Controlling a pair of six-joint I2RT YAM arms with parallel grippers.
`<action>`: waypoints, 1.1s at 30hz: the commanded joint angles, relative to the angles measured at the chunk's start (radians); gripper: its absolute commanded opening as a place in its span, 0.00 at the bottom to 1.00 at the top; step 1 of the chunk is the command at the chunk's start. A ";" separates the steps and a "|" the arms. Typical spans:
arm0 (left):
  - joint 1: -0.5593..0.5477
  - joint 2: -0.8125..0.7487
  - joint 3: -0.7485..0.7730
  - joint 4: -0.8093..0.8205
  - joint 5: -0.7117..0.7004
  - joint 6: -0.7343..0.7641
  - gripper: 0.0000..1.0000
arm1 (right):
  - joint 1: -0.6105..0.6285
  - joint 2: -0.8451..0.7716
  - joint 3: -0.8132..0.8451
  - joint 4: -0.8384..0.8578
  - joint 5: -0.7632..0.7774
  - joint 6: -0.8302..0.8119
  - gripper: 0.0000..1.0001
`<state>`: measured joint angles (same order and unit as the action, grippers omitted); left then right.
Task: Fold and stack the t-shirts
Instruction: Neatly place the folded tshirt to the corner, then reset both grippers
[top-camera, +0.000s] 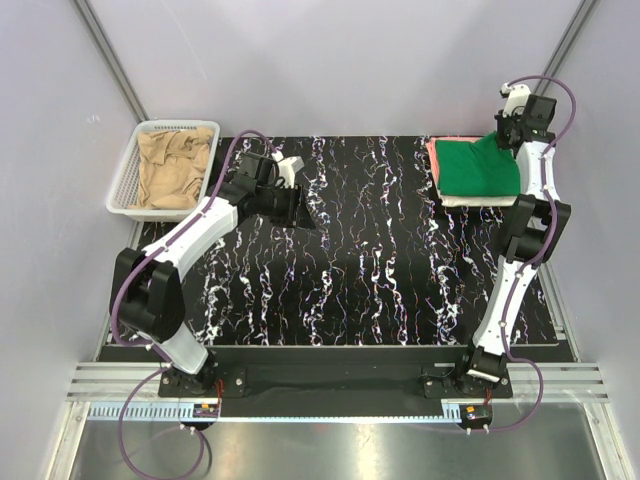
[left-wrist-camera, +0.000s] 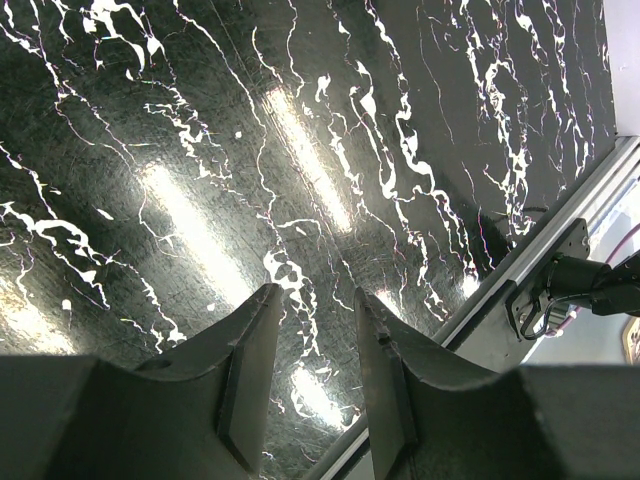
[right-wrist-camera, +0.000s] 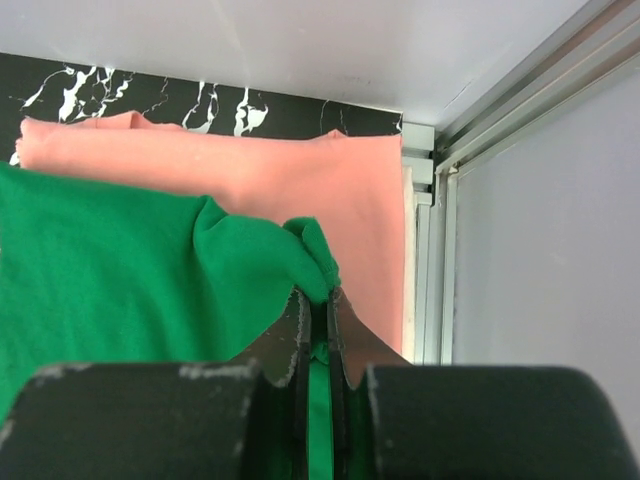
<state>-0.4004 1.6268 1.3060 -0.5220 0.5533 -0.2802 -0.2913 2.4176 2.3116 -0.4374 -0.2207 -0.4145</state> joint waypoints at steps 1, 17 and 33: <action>-0.003 -0.005 -0.002 0.031 0.010 0.007 0.41 | -0.003 -0.095 -0.001 0.118 0.017 0.002 0.00; -0.005 0.001 0.003 0.033 0.017 0.006 0.41 | -0.003 0.023 0.104 0.155 0.035 0.037 0.07; -0.005 -0.065 -0.014 0.065 0.005 0.004 0.42 | 0.017 -0.250 -0.124 0.158 0.090 0.409 0.63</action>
<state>-0.4011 1.6215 1.3006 -0.5152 0.5529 -0.2806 -0.2897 2.3569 2.2547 -0.3225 -0.1238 -0.1513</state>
